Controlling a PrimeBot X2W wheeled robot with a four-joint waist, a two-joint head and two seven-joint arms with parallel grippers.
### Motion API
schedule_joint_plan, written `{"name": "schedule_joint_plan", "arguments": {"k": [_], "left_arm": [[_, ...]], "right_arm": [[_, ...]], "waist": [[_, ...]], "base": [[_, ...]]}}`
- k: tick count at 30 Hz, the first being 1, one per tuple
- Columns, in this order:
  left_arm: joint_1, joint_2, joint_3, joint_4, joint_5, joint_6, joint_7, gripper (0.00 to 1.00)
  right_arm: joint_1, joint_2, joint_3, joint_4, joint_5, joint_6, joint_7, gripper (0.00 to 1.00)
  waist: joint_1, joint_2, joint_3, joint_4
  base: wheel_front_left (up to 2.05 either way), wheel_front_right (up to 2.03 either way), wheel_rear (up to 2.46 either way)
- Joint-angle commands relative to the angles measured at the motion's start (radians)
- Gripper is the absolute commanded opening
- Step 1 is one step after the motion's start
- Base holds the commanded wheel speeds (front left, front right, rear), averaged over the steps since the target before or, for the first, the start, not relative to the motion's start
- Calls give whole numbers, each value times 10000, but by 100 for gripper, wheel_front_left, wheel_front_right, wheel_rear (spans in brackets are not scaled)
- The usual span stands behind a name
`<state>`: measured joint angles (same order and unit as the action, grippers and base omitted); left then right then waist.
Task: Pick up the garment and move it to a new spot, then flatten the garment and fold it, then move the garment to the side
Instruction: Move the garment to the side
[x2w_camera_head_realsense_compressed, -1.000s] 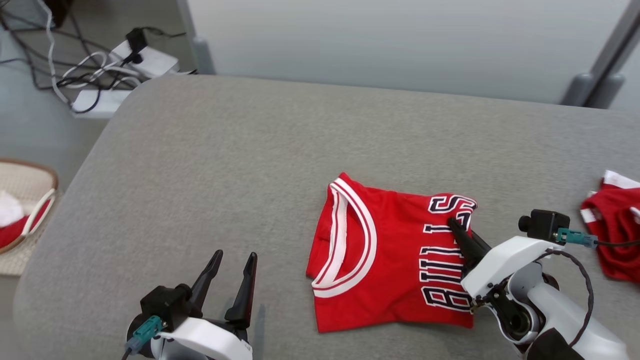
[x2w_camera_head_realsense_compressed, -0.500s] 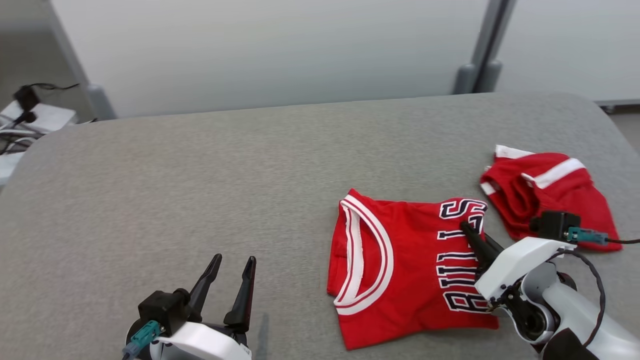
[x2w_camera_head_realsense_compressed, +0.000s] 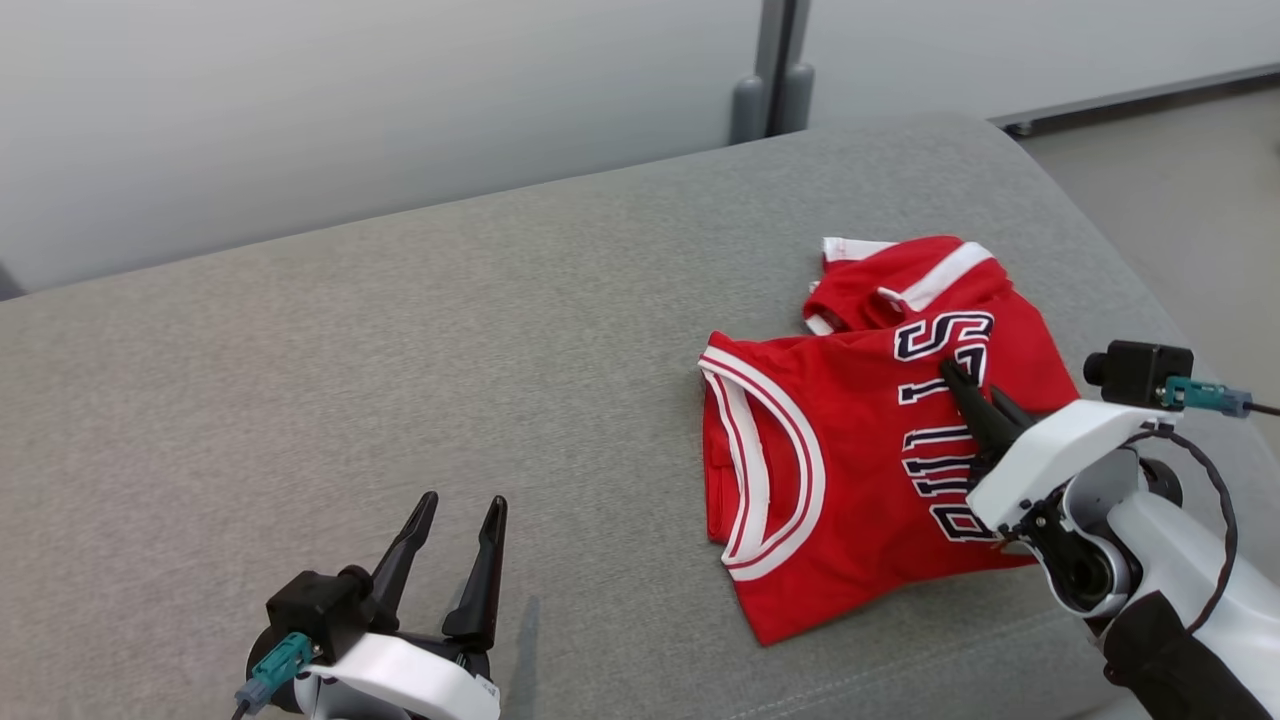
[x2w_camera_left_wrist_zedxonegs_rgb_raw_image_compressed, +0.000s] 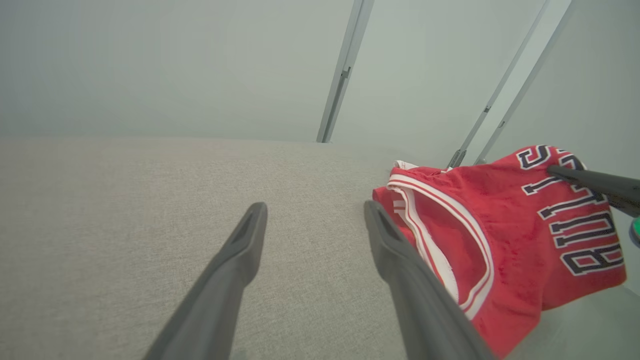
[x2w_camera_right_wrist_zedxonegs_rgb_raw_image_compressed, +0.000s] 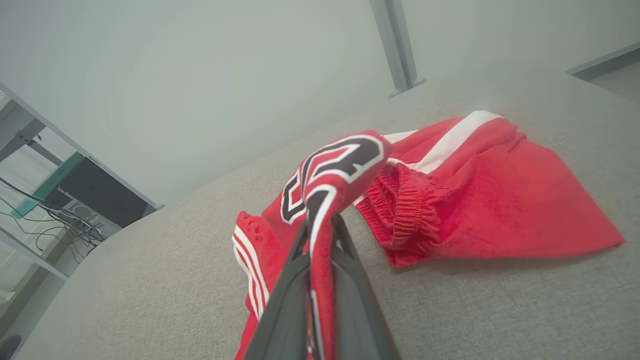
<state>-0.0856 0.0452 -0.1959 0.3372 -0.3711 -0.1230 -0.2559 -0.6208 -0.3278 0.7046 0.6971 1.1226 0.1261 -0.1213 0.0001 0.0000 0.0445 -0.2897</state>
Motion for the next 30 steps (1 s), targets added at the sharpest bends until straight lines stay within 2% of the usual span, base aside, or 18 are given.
{"name": "schedule_joint_plan", "arguments": {"k": [1,7,13,21,30], "left_arm": [[-415,51,333,-258,48,2,-59,100],[-582,51,275,-290,140,-4,-59,100],[-862,51,184,-195,309,-28,-59,100],[-1227,51,4,-112,613,-61,-59,100],[-1532,51,-243,-139,791,-73,-59,100]], "right_arm": [[-275,-130,-36,-222,-117,46,44,0],[-958,-192,-123,-13,-681,46,80,0],[-2226,-89,-151,662,-1478,46,-140,0],[-3699,-74,-559,2641,-1995,46,-321,0],[-4511,-326,-1072,5150,-2384,46,-744,0]], "waist": [[-1,0,135,-293],[-1,0,490,-577],[-1,0,966,-362],[-1,0,1609,400],[-1,0,2174,1201]], "base": [[0,0,0],[0,0,0],[0,0,0],[0,0,0],[0,0,0]]}}
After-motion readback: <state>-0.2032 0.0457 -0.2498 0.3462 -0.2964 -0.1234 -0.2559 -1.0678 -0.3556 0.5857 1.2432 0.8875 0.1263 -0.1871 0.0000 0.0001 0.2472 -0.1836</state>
